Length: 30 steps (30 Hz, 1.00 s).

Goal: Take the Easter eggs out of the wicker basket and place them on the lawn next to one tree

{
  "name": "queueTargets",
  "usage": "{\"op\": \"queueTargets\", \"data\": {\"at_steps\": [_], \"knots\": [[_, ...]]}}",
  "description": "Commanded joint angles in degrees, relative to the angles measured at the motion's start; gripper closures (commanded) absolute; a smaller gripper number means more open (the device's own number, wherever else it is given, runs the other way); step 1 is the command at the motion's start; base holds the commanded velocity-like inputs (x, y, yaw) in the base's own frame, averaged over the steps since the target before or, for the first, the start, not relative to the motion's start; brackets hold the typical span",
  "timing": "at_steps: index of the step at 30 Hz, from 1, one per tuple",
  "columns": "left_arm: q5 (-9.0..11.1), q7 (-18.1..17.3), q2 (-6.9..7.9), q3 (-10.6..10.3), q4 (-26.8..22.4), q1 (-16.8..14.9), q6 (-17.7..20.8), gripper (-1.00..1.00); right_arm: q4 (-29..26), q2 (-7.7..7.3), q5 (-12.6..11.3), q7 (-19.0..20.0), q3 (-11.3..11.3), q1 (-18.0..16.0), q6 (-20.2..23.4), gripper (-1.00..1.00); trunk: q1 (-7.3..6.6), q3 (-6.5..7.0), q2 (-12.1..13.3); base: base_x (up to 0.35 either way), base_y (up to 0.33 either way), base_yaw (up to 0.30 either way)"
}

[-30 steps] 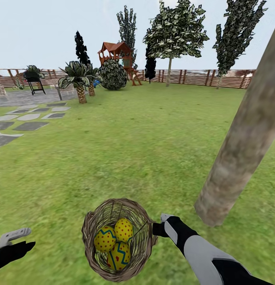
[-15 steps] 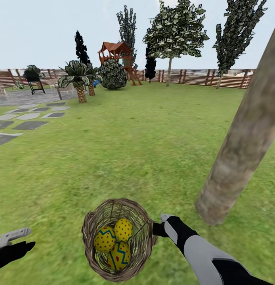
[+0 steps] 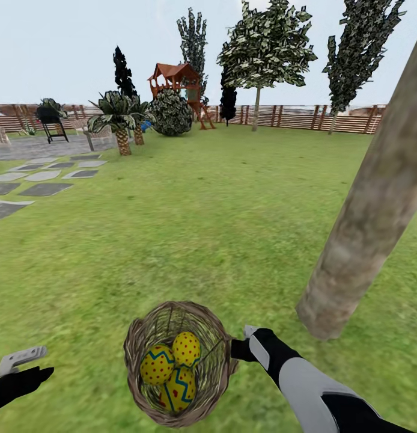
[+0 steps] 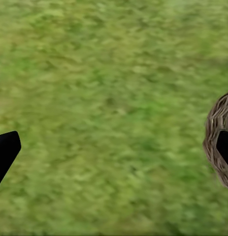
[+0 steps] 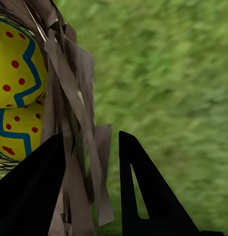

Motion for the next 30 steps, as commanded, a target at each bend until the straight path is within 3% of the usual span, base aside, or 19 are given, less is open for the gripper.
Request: {"op": "queueTargets", "data": {"at_steps": [1,30], "knots": [[0.44,0.24,0.01,0.03,-0.05,-0.03,0.28,-1.00,-0.16,0.04,-1.14,-0.38,-0.35,-0.02,1.55,1.00,0.22,-0.24,-0.45,0.000,0.000,0.000],[0.44,0.24,0.01,0.03,-0.05,-0.03,0.28,-1.00,-0.15,0.04,-1.23,-0.29,-0.34,-0.02,2.60,1.00,6.59,-5.44,-12.08,0.000,0.000,0.000]]}}
